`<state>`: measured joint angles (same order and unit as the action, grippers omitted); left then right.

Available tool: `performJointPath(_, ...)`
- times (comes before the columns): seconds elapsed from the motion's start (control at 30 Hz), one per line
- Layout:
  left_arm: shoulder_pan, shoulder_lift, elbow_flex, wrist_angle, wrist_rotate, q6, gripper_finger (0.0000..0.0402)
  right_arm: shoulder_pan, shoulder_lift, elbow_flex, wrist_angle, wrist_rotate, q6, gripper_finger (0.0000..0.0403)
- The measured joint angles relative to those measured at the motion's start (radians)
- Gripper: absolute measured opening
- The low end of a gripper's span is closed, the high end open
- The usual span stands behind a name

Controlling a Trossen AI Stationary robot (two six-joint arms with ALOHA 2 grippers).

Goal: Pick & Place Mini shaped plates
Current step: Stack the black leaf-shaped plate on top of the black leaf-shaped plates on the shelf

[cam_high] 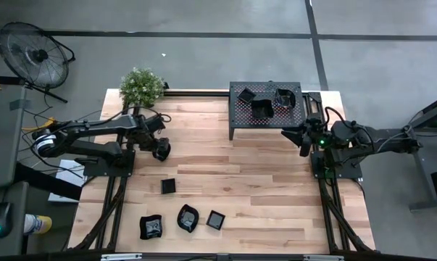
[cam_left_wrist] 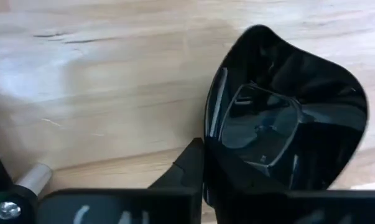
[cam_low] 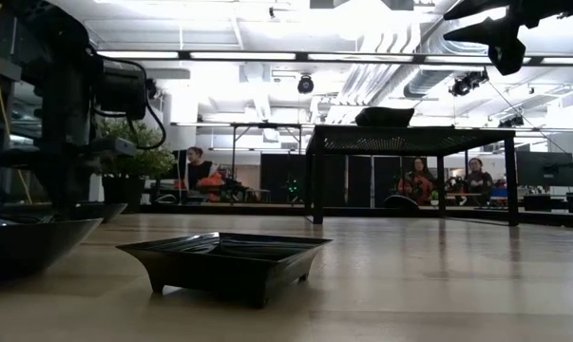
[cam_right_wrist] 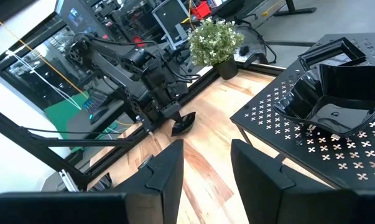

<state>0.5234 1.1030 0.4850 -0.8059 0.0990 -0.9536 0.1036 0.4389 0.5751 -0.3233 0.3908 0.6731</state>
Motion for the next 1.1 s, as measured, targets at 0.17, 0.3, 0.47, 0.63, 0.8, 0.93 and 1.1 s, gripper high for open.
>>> performJointPath(0.17,0.000,-0.001,0.027,-0.005,0.007,0.024,0.0004,0.000,0.000,0.000,0.000,-0.003,0.000,0.0129)
performJointPath(0.3,0.000,-0.002,0.071,-0.007,-0.002,0.042,0.0002,0.000,0.000,0.000,0.000,-0.004,0.000,0.0129)
performJointPath(0.47,0.000,-0.002,0.136,-0.011,-0.003,0.064,0.0001,0.000,0.000,0.000,0.000,0.003,0.000,0.0129)
performJointPath(0.63,-0.016,-0.002,0.204,-0.012,-0.001,0.093,0.0001,0.000,-0.001,0.000,0.041,0.003,0.003,0.0129)
performJointPath(0.8,-0.071,-0.002,0.292,-0.006,-0.003,0.123,0.0000,0.000,-0.001,0.000,0.086,0.004,0.000,0.0129)
performJointPath(0.93,-0.140,-0.002,0.369,0.020,-0.051,0.175,0.0000,0.000,-0.001,0.000,0.082,0.047,0.000,0.0128)
performJointPath(1.1,-0.233,-0.002,0.459,0.077,-0.190,0.240,0.0000,0.000,0.000,0.000,0.082,0.123,0.000,0.0128)
